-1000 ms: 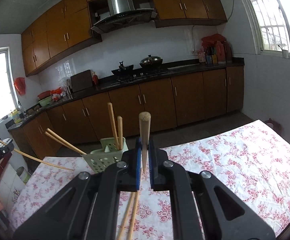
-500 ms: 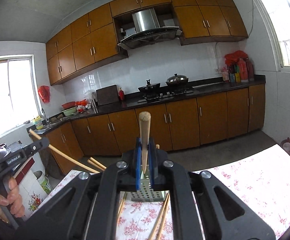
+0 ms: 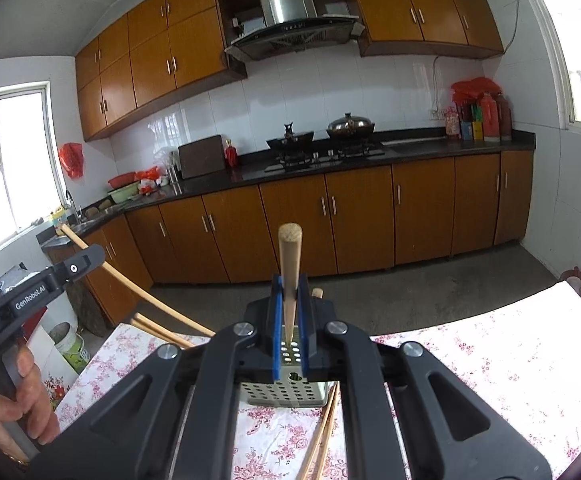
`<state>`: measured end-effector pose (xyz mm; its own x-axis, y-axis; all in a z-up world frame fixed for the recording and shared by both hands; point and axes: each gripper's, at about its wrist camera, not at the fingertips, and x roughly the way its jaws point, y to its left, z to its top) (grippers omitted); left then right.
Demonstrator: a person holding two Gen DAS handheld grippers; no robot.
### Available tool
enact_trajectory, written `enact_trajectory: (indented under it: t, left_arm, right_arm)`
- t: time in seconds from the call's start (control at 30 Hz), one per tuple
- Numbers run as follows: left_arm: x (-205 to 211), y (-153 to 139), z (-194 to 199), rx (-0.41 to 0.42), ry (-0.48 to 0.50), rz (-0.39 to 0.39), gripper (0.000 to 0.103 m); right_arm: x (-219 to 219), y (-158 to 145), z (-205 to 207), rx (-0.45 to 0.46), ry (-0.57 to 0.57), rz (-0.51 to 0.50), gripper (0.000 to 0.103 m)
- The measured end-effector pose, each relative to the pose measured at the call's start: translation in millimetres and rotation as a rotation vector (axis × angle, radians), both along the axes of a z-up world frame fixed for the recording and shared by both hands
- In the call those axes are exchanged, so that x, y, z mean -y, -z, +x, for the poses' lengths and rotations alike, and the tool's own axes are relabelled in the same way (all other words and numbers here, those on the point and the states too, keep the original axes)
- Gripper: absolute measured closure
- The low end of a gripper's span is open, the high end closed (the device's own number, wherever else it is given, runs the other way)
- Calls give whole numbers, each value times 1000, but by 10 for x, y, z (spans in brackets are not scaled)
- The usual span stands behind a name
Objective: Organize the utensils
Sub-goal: 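Carry both chopsticks above the green holder and lower them into it, then open the left gripper while the right gripper opens, releasing chopsticks into the holder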
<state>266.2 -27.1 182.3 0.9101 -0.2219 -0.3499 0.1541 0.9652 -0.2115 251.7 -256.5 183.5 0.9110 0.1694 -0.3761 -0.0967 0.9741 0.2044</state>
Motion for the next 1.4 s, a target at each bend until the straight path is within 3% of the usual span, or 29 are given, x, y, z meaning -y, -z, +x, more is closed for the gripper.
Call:
enact_trajectory:
  t: [0.47, 0.67, 0.8, 1.07, 1.23, 1.4]
  left_arm:
    - [-1, 320, 207, -117, 36, 1, 96]
    - [-37, 242, 175, -101, 41, -11, 94]
    - [-58, 158, 96, -72, 33, -24, 70]
    - [-212, 49, -206, -29, 4, -27, 70]
    - [-475, 273, -444, -53, -50, 5, 70]
    - [-714, 869, -519, -178, -82, 72, 69]
  right_arm:
    - [-162, 302, 371, -90, -11, -23, 94]
    - [-154, 278, 330, -76, 10, -15, 88]
    - [-95, 215, 159, -36, 39, -17, 79]
    - [149, 197, -302, 10, 108, -26, 74]
    - [351, 564, -463, -73, 155, -30, 74]
    - [388, 1244, -360, -250, 159, -39, 74]
